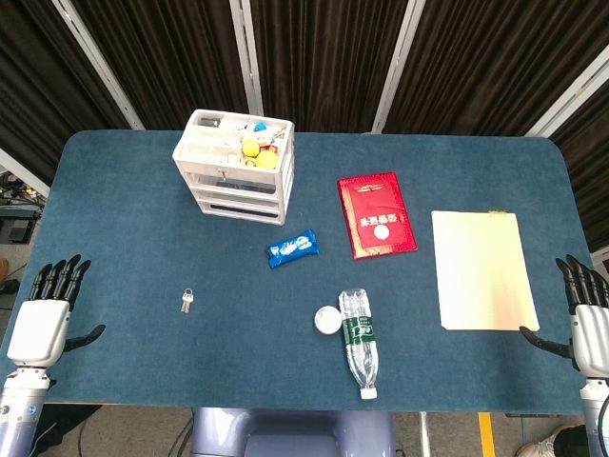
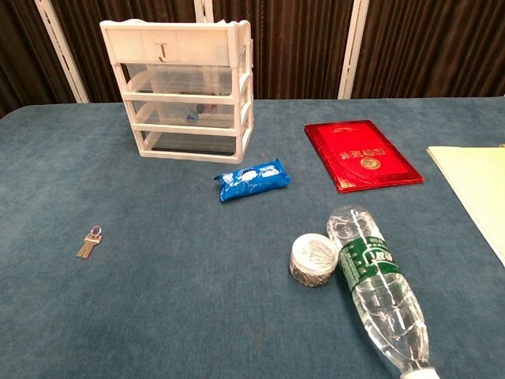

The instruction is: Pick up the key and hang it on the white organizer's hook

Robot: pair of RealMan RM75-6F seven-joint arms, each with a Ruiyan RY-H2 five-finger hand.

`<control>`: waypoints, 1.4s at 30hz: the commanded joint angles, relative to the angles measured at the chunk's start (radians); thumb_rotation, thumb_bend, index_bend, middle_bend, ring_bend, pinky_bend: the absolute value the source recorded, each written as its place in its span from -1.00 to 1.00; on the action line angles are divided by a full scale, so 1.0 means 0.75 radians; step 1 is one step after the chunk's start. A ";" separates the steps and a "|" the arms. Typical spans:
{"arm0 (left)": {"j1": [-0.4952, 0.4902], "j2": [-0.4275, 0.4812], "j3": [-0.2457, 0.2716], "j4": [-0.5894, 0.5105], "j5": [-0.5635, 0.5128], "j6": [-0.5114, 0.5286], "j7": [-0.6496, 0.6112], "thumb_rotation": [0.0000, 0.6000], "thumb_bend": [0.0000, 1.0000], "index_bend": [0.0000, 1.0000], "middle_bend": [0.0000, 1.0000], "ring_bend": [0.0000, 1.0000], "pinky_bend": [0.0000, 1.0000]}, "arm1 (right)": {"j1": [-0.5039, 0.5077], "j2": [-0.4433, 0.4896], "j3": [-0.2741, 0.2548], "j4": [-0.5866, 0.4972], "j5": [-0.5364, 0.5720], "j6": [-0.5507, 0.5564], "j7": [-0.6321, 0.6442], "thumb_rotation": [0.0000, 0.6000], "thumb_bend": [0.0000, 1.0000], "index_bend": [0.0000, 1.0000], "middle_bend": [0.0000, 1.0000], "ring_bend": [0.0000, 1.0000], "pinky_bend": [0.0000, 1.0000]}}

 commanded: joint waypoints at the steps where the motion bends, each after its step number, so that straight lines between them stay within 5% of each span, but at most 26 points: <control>1: 0.000 0.001 0.001 -0.001 0.003 0.000 0.000 1.00 -0.73 -1.00 -1.00 -1.00 -1.00 | -0.001 0.000 0.000 0.000 0.000 0.001 0.000 1.00 -0.88 -1.00 -1.00 -1.00 -1.00; 30: -0.006 0.010 0.006 -0.012 0.013 -0.010 0.013 1.00 -0.73 -1.00 -0.97 -1.00 -1.00 | 0.002 -0.001 -0.002 0.001 0.000 -0.007 0.004 1.00 -0.88 -1.00 -1.00 -1.00 -1.00; 32: -0.015 0.013 -0.001 -0.012 0.021 -0.010 0.024 1.00 -0.73 -0.99 -0.74 -0.86 -0.88 | 0.001 -0.001 -0.003 -0.001 0.001 -0.007 0.002 1.00 -0.88 -1.00 -1.00 -1.00 -1.00; 37: -0.072 0.027 -0.042 -0.016 0.025 -0.055 0.037 1.00 -0.65 -0.72 0.37 0.21 -0.13 | 0.001 -0.002 -0.001 -0.003 0.001 -0.004 0.000 1.00 -0.88 -1.00 -1.00 -1.00 -1.00; 42: -0.199 0.066 -0.085 -0.007 0.007 -0.229 0.069 1.00 -0.59 -0.35 0.74 0.54 0.17 | -0.002 -0.001 -0.002 -0.005 -0.001 0.002 -0.001 1.00 -0.88 -1.00 -1.00 -1.00 -1.00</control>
